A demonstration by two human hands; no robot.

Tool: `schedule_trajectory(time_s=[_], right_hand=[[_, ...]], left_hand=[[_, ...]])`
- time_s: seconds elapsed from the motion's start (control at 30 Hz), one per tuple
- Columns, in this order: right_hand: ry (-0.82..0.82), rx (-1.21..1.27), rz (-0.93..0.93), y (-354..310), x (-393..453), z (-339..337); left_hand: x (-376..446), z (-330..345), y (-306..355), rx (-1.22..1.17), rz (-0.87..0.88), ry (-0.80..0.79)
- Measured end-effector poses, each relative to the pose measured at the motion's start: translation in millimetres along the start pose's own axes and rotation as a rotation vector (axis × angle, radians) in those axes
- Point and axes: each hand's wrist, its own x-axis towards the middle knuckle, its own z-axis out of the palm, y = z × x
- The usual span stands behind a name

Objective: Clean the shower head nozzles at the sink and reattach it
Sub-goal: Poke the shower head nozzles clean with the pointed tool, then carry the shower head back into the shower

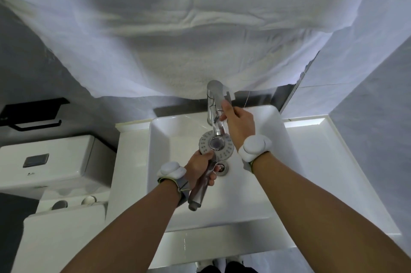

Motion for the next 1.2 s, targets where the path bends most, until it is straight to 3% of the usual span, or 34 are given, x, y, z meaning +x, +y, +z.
schedule_trajectory(time_s=[0.13, 0.23, 0.3, 0.37, 0.57, 0.7, 0.8, 0.97, 1.07, 1.2], right_hand=[[0.124, 0.169, 0.105, 38, -21, 2], [0.259, 0.015, 0.163, 82, -34, -8], [0.202, -0.139, 0.341, 109, -39, -18], [0.127, -0.126, 0.462, 126, -41, -23], [0.069, 0.052, 0.558, 145, -42, -38], [0.028, 0.196, 0.653, 148, -42, -53], [0.05, 0.266, 0.676, 148, -43, -63], [0.118, 0.283, 0.525, 131, -34, -98], [0.204, 0.206, 0.383, 119, -20, -131], [0.348, 0.057, 0.341, 119, 9, -187]], left_hand=[[-9, 5, -6, 0.024, 0.04, 0.014], [-9, 10, -19, 0.203, 0.05, 0.12], [-7, 14, -27, 0.473, 0.093, 0.234], [-5, 17, -37, 0.715, 0.172, 0.314], [4, 30, -54, 0.84, 0.205, 0.307], [9, 41, -57, 0.586, 0.123, 0.27], [5, 55, -49, 0.266, 0.061, 0.109], [7, 96, -36, -0.026, 0.034, -0.049], [16, 123, -33, -0.153, 0.082, -0.069], [33, 155, -30, -0.214, 0.073, -0.062]])
